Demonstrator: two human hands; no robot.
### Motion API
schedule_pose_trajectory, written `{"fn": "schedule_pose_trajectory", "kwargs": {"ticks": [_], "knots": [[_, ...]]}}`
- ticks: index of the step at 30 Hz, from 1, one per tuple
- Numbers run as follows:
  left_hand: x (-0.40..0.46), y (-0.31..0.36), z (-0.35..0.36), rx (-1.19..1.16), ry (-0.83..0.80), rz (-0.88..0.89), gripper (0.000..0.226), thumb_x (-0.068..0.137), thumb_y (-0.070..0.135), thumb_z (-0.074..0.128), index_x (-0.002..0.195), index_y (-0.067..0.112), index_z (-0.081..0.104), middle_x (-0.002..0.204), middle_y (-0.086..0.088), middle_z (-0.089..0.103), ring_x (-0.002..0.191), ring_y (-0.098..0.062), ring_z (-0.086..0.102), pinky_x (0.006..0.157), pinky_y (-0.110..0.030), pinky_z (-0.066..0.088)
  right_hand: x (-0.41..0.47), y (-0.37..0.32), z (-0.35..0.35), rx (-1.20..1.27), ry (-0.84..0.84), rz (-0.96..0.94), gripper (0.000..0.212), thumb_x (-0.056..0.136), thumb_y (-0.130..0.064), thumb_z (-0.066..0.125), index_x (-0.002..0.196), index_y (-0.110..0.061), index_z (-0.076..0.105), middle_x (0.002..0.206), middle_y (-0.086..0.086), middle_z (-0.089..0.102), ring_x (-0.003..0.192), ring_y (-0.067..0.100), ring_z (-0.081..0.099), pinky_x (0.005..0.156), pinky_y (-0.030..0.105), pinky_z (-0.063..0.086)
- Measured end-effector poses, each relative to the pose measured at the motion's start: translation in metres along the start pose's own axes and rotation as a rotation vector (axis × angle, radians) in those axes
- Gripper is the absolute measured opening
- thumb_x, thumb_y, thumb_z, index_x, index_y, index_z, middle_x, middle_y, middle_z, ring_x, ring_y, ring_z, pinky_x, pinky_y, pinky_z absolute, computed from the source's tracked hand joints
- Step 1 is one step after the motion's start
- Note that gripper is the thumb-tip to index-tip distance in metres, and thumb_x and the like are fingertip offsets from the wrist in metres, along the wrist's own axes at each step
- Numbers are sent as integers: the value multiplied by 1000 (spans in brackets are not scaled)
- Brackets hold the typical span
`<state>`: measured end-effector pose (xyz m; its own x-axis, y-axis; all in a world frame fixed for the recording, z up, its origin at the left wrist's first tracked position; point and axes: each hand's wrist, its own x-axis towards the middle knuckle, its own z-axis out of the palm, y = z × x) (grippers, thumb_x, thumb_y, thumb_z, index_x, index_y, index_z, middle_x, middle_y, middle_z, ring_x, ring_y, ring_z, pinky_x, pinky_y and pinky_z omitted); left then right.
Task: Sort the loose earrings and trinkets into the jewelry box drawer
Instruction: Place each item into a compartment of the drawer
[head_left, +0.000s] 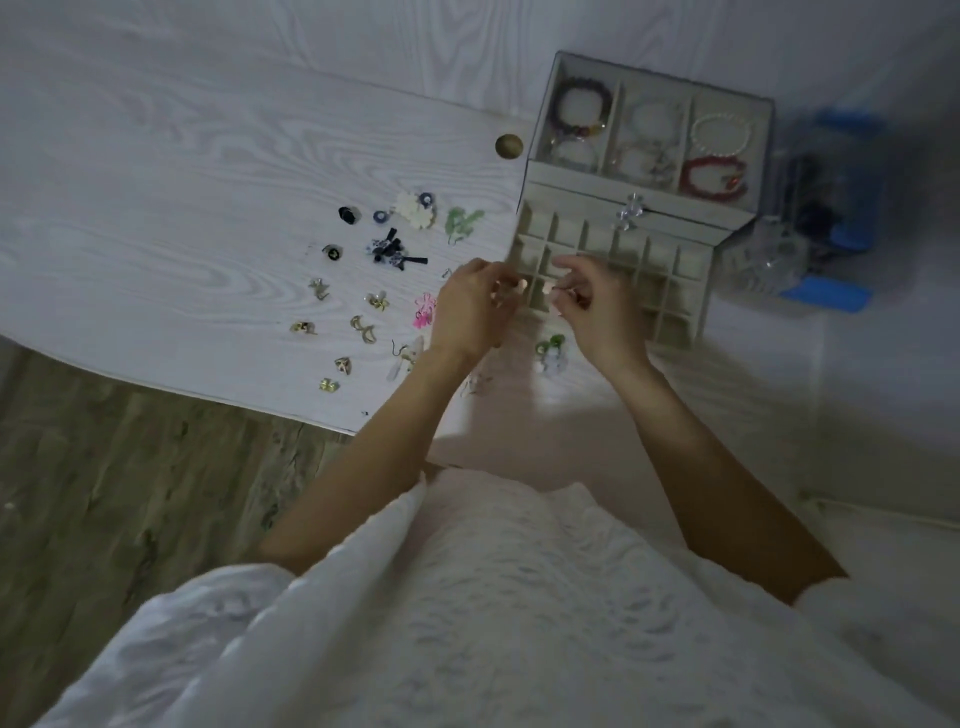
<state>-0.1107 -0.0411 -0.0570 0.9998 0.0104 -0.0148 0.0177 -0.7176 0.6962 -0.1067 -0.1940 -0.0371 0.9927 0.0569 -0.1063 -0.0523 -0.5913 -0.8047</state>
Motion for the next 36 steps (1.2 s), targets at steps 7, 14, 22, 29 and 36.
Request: {"fn": "schedule_pose_trajectory", "kwargs": {"ticks": [7, 14, 22, 29, 36], "knots": [[3, -16, 1, -64, -57, -19, 34, 79, 9, 70, 113, 9, 63, 106, -13, 60, 80, -20, 64, 75, -32, 56, 31, -12, 18, 61, -80, 127, 13, 85, -8, 64, 98, -4, 65, 94, 7, 66, 90, 20, 62, 81, 29, 52], [3, -19, -2, -43, -50, -37, 16, 82, 17, 67, 98, 12, 69, 98, -8, 65, 79, -20, 64, 71, -30, 52, 28, -12, 20, -298, -112, -114, 17, 87, -10, 59, 102, -9, 70, 99, 8, 69, 92, 22, 60, 78, 24, 43], [-4, -23, -16, 104, -38, 173, 17, 86, 15, 61, 100, 9, 68, 98, -12, 65, 88, -29, 60, 71, -33, 47, 4, 5, 28, -548, -52, -329, 21, 88, -8, 56, 104, -5, 68, 107, 9, 63, 103, 30, 49, 89, 40, 46], [-36, -33, -16, 208, -29, 85, 22, 86, 25, 62, 99, 8, 60, 96, -10, 66, 90, -28, 57, 69, -34, 43, -40, 19, 20, -482, 17, -253, 18, 85, -4, 57, 99, -7, 68, 98, 10, 64, 97, 30, 52, 84, 35, 43], [-26, -24, 6, 283, -148, 101, 27, 87, 25, 60, 112, 16, 62, 94, -14, 63, 87, -30, 58, 69, -33, 44, -60, 30, 11, -465, 20, -140, 21, 81, -1, 57, 98, -6, 68, 94, 13, 63, 93, 33, 54, 78, 32, 41]]}}
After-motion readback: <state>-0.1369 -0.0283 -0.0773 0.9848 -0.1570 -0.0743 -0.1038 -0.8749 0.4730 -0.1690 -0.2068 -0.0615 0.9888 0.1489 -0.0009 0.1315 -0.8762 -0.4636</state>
